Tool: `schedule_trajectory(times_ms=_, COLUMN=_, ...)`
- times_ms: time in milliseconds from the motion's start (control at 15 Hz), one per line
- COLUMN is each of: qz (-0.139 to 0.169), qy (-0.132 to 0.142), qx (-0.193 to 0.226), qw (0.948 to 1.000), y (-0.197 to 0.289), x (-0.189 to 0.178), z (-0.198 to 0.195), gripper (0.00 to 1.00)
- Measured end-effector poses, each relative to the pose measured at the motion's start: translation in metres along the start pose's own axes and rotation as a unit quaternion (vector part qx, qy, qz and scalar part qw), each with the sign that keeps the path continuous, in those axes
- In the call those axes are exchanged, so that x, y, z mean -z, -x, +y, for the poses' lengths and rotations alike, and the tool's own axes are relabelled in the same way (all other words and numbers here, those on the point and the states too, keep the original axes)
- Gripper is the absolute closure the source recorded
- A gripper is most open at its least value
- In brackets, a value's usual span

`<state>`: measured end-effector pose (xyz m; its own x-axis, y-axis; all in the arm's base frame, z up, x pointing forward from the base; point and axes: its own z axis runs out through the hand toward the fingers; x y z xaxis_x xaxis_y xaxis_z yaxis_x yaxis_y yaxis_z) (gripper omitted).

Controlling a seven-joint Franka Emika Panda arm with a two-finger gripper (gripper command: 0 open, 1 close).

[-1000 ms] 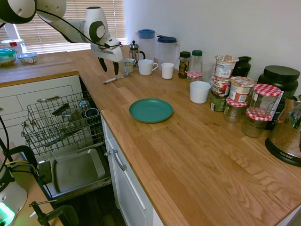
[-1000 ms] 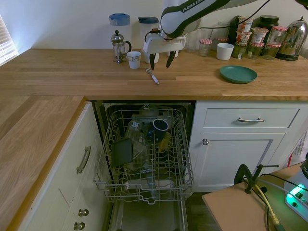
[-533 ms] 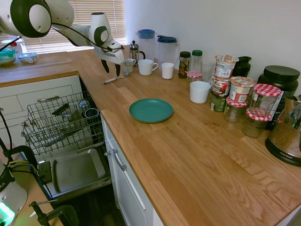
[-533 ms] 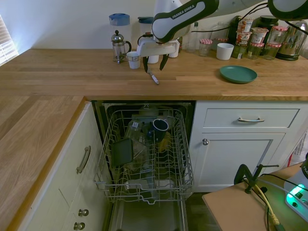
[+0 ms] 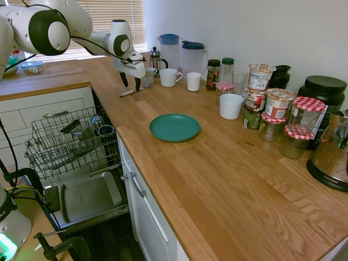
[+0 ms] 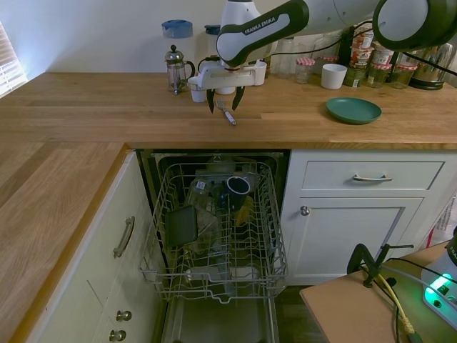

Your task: Put the fork in the dishwasher

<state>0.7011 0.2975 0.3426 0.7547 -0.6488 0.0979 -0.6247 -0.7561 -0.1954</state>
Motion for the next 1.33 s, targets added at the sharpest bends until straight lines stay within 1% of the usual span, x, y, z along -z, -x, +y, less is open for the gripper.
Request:
schedule_trajectory(times_ms=133, qz=-0.003, qy=0.000, qx=-0.003, qw=1.0000, y=0.0002, x=-0.0026, z=0.0002, gripper=0.00)
schedule_trajectory(times_ms=200, qz=-0.004, qy=0.000, qx=-0.004, qw=1.0000, y=-0.0001, x=-0.0027, z=0.0003, gripper=1.00)
schedule_trajectory(times_ms=533, qz=-0.003, qy=0.003, qx=-0.009, qw=1.0000, y=-0.0005, x=-0.0031, z=0.0010, gripper=1.00)
schedule_trajectory(times_ms=800, qz=0.012, qy=0.023, qx=-0.020, qw=0.9995, y=0.0050, x=-0.0044, z=0.0004, gripper=1.00)
schedule_trajectory(times_ms=1000, qz=0.012, qy=0.033, qx=-0.023, qw=0.9991, y=0.0078, x=-0.0046, z=0.0006, gripper=1.00)
schedule_trajectory(times_ms=1333, qz=0.017, qy=0.037, qx=-0.039, qw=0.9984, y=0.0055, x=-0.0054, z=0.0018, gripper=1.00)
